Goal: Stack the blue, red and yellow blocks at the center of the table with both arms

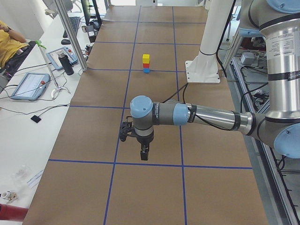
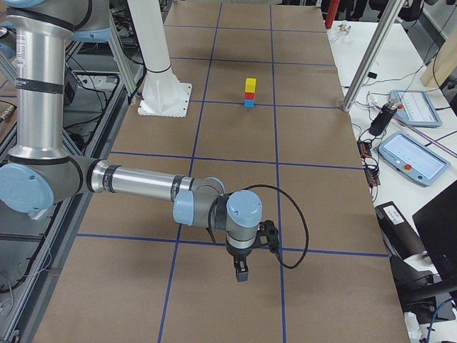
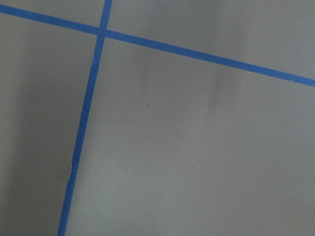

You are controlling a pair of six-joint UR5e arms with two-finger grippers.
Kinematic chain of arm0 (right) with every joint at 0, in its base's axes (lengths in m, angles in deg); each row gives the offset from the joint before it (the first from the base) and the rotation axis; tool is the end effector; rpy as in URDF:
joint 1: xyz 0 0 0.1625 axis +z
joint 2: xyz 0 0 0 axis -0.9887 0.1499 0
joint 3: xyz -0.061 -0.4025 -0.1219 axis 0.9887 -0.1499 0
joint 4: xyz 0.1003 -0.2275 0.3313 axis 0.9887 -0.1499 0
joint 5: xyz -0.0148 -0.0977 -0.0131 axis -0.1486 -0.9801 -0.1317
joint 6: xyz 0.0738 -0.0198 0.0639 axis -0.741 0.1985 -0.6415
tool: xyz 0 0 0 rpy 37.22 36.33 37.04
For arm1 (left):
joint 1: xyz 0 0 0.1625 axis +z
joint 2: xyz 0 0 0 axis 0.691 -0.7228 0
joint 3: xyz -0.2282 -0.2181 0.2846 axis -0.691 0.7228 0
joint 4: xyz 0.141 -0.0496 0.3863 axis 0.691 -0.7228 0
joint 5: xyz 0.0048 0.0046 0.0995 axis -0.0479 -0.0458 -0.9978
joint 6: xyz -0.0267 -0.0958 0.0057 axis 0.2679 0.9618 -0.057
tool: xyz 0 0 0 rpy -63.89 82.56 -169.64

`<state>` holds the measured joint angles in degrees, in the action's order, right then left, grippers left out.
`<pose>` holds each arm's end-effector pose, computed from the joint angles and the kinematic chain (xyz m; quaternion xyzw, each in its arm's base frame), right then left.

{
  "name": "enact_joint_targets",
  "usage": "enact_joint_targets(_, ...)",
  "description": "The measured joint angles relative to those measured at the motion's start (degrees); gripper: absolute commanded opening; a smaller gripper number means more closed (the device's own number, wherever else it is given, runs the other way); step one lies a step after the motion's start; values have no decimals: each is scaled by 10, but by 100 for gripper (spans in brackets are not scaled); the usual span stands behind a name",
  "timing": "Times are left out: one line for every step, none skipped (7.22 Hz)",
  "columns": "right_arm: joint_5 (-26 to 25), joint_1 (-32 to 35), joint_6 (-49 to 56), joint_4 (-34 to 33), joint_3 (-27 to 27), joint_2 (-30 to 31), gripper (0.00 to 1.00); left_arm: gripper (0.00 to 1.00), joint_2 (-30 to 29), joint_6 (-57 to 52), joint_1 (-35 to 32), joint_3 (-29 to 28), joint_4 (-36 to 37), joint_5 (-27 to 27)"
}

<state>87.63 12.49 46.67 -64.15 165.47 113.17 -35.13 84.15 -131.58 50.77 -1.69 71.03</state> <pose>0.1013 -0.4301 0.7070 0.0245 -0.3260 -0.0970 0.9400 -0.0539 -0.3996 0.6105 0.0082 0.3450 0.0307 0.9380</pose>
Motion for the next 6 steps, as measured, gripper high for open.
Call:
enact_joint_targets(1,0,0,0,0,0,100,100,27,1,-3,0,-47,1)
enact_joint_targets(1,0,0,0,1,3,100,100,38,3,-4,-1,-76,2)
enact_joint_targets(1,0,1,0,3,8,100,100,38,5,-3,-1,-88,2)
enact_joint_targets(-2,0,3,1,3,13,100,100,37,5,-3,1,-92,2)
enact_joint_targets(-4,1,5,1,5,16,100,100,37,3,-3,3,-93,2)
enact_joint_targets(-4,1,6,1,7,19,100,100,37,2,-3,3,-93,2)
